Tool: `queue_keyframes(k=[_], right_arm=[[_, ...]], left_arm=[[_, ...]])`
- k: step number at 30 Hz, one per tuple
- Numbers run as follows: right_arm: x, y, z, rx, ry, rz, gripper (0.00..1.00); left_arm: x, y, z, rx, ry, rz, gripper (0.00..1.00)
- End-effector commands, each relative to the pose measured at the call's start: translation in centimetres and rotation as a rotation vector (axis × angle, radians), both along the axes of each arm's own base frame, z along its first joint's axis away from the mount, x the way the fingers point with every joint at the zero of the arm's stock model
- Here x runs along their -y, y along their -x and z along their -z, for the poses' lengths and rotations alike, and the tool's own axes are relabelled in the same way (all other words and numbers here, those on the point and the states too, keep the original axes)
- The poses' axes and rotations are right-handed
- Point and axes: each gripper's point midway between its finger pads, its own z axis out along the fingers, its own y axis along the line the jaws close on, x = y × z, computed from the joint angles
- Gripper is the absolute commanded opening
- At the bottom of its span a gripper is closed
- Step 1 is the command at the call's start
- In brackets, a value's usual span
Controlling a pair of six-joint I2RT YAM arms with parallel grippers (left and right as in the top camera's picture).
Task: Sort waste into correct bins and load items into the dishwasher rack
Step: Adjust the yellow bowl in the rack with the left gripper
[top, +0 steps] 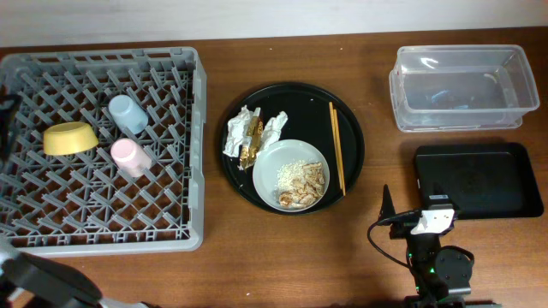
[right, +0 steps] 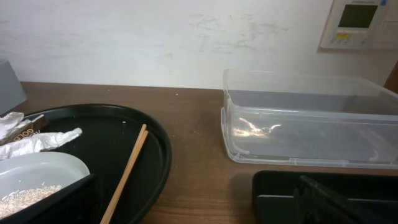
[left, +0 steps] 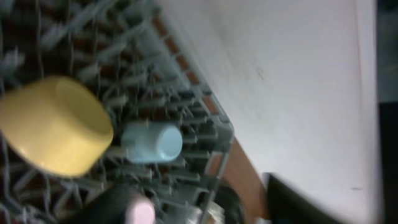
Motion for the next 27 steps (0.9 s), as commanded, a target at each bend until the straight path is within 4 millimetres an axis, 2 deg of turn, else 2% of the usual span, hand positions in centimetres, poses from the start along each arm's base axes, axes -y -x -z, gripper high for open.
queue_keyframes(k=[1, 2, 3, 4, 6, 8, 12, 16, 21, 27], right_arm=[[0.1, 0.0, 0.3, -0.005, 0.005, 0.006, 0.98], [0.1, 0.0, 0.3, -0.005, 0.005, 0.006, 0.98], [0.1, 0.0, 0.3, -0.005, 0.005, 0.006, 0.98], [0.1, 0.0, 0.3, -0.005, 0.005, 0.006, 0.98], [0.1, 0.0, 0.3, -0.005, 0.005, 0.006, 0.98], [0.1, 0.0, 0.3, -0.005, 0.005, 0.006, 0.98], [0.1, 0.0, 0.3, -0.005, 0.005, 0.006, 0.99], [0.1, 0.0, 0.3, -0.005, 0.005, 0.006, 0.98], [0.1, 0.0, 0.3, -0.005, 0.005, 0.006, 0.98], [0.1, 0.0, 0.3, -0.005, 0.005, 0.006, 0.98]], left_arm=[[0.8, -2.1, 1.3, -0.112, -0.285, 0.002, 0.14], [1.0, -2.8, 2.5, -0.170, -0.331, -0.013, 0.03], [1.0, -3.3, 3.8, -0.232, -0.382, -0.034, 0.00], [1.1, -3.9, 4.9, -0.280, -0.428, -0.047, 0.00], [0.1, -5.0, 7.3, -0.391, -0.562, -0.117, 0.00], [-0.8, -5.3, 9.3, -0.484, -0.653, -0.169, 0.00], [-2.2, -5.1, 11.4, -0.554, -0.683, -0.201, 0.00], [-2.1, -4.6, 14.1, -0.630, -0.690, -0.123, 0.00], [-1.9, -3.7, 15.0, -0.674, -0.673, -0.105, 0.00], [-0.9, -1.4, 16.2, -0.771, -0.631, -0.057, 0.00]])
